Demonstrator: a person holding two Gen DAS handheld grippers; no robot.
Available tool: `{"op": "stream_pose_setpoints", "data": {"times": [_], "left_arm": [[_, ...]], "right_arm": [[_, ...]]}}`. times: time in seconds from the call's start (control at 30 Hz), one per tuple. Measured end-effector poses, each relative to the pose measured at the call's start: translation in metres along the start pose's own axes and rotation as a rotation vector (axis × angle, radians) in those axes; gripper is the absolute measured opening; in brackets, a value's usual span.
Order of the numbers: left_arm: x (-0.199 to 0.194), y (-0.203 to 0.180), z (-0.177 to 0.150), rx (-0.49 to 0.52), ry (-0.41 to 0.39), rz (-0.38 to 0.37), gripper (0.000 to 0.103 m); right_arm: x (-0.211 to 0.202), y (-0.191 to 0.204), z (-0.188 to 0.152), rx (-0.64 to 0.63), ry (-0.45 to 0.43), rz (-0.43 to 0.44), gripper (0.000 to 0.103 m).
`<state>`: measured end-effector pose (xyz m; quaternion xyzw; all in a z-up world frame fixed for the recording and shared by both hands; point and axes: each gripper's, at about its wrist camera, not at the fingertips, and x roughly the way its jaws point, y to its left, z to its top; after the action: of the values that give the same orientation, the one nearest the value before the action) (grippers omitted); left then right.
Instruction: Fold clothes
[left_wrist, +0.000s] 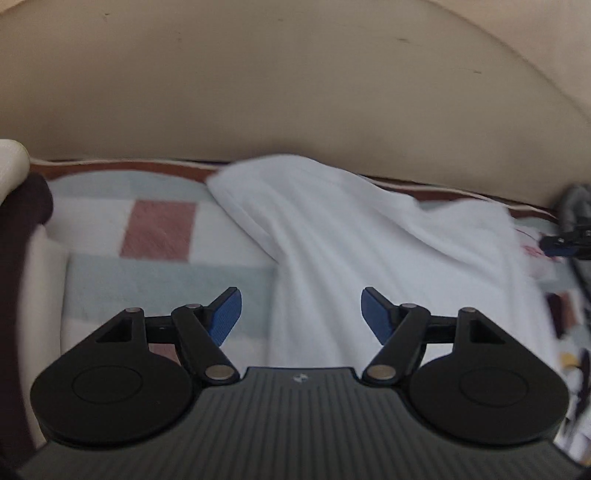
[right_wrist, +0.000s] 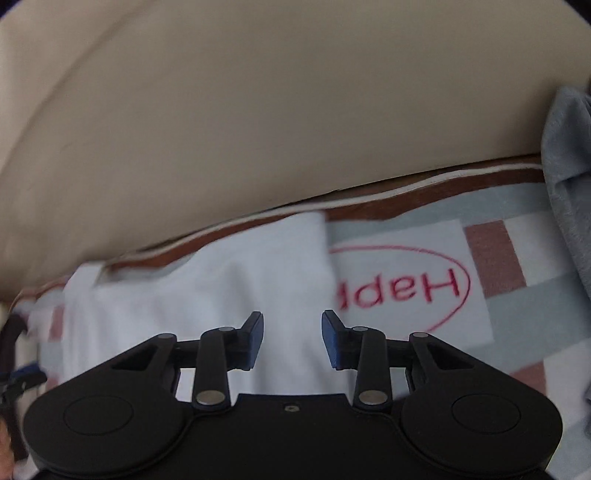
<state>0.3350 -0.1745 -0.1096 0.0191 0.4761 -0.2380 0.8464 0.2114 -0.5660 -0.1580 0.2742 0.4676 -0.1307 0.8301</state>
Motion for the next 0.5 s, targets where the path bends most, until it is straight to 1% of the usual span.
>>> {"op": "stream_pose_setpoints", "data": {"times": [0.03, 0.07, 0.1, 0.13, 0.17, 0.23, 0.27, 0.3, 0.33, 0.37, 0.4, 0.43, 0.47, 0.5], "left_arm": [[0.007, 0.004, 0.0, -0.026, 0.004, 0.012, 0.071], [0.014, 0.014, 0.002, -0.048, 0.016, 0.004, 0.071], [0.022, 0.017, 0.003, -0.043, 0.038, -0.001, 0.071], [0.027, 0.018, 0.004, -0.021, 0.064, 0.013, 0.071], [0.029, 0.018, 0.004, 0.003, 0.066, 0.042, 0.071], [0.029, 0.021, 0.006, 0.048, 0.038, 0.066, 0.072], [0.03, 0.025, 0.008, 0.043, 0.029, 0.069, 0.072], [0.03, 0.03, 0.01, 0.012, 0.031, 0.055, 0.072], [0.031, 0.036, 0.012, -0.019, 0.033, 0.041, 0.072], [0.033, 0.043, 0.014, -0.067, 0.038, 0.023, 0.072], [0.035, 0.05, 0.015, -0.115, 0.043, 0.006, 0.072], [0.036, 0.055, 0.016, -0.159, 0.048, 0.012, 0.072], [0.037, 0.06, 0.016, -0.204, 0.052, 0.018, 0.072], [0.037, 0.062, 0.015, -0.216, 0.049, 0.007, 0.072]], "right_arm": [[0.007, -0.003, 0.004, 0.015, -0.009, -0.005, 0.041], [0.011, -0.006, 0.006, 0.015, -0.022, -0.018, 0.043], [0.016, -0.01, 0.009, 0.015, -0.034, -0.031, 0.044], [0.025, -0.012, 0.011, 0.017, -0.034, -0.034, 0.044], [0.033, -0.015, 0.013, 0.018, -0.033, -0.038, 0.044], [0.045, -0.022, 0.018, 0.008, -0.034, -0.034, 0.044], [0.048, -0.02, 0.02, -0.013, -0.043, -0.038, 0.044], [0.052, -0.019, 0.023, -0.034, -0.053, -0.042, 0.048], [0.055, -0.015, 0.023, -0.067, -0.086, -0.044, 0.053], [0.059, -0.009, 0.023, -0.112, -0.099, -0.057, 0.06], [0.063, -0.002, 0.023, -0.157, -0.112, -0.07, 0.061], [0.067, 0.008, 0.021, -0.242, -0.111, -0.097, 0.058], [0.069, 0.021, 0.017, -0.362, -0.108, -0.126, 0.027], [0.064, 0.028, 0.015, -0.422, -0.126, -0.141, 0.004]]}}
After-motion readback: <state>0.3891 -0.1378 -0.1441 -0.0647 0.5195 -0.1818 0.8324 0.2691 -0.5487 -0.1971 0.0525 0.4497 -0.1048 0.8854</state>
